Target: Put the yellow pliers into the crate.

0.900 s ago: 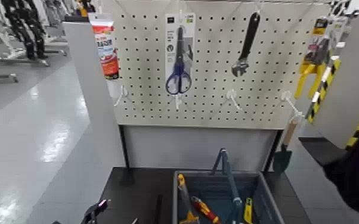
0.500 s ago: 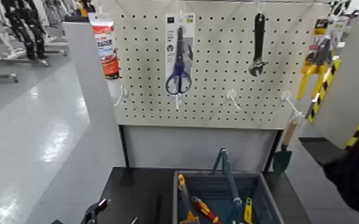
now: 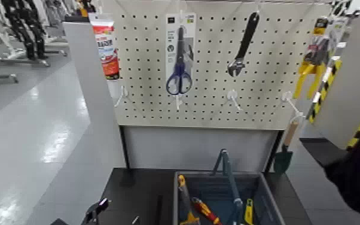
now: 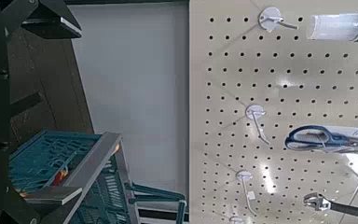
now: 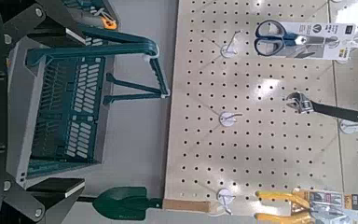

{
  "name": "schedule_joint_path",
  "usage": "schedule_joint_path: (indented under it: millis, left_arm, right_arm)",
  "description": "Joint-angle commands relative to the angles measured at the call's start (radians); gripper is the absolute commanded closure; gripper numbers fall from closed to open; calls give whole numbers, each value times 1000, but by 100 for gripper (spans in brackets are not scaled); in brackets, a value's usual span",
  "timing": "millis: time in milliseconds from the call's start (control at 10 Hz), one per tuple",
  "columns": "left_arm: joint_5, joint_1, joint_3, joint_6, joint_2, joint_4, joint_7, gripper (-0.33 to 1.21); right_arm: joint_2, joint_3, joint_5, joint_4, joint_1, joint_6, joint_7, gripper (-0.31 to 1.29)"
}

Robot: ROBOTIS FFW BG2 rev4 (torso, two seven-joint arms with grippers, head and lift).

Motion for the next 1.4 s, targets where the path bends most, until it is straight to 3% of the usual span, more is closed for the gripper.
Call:
schedule_joint_path:
  millis: [100, 300, 500, 900, 1000, 1400]
  left_arm:
    - [4, -10, -8, -5, 6, 12, 1, 12]
    - [10, -16, -12, -8, 6, 22, 1, 12]
    - [16, -24, -16, -15, 12, 33, 1, 12]
    - [30, -45, -25, -43, 19, 61, 3, 12]
    - [32, -48, -27, -44, 22, 64, 3, 12]
    - [38, -58, -35, -51, 29, 78, 4, 12]
  right_arm:
    - [5, -37, 5, -14, -21, -2, 13, 24]
    - [8, -86, -1, -40, -43, 18, 5, 23]
    - [9, -129, -52, -69, -76, 76, 30, 23]
    - [8, -214, -96, -110, -153, 186, 71, 23]
    - [8, -229, -124, -110, -176, 206, 82, 23]
    - [-20, -304, -175, -141, -267, 271, 119, 24]
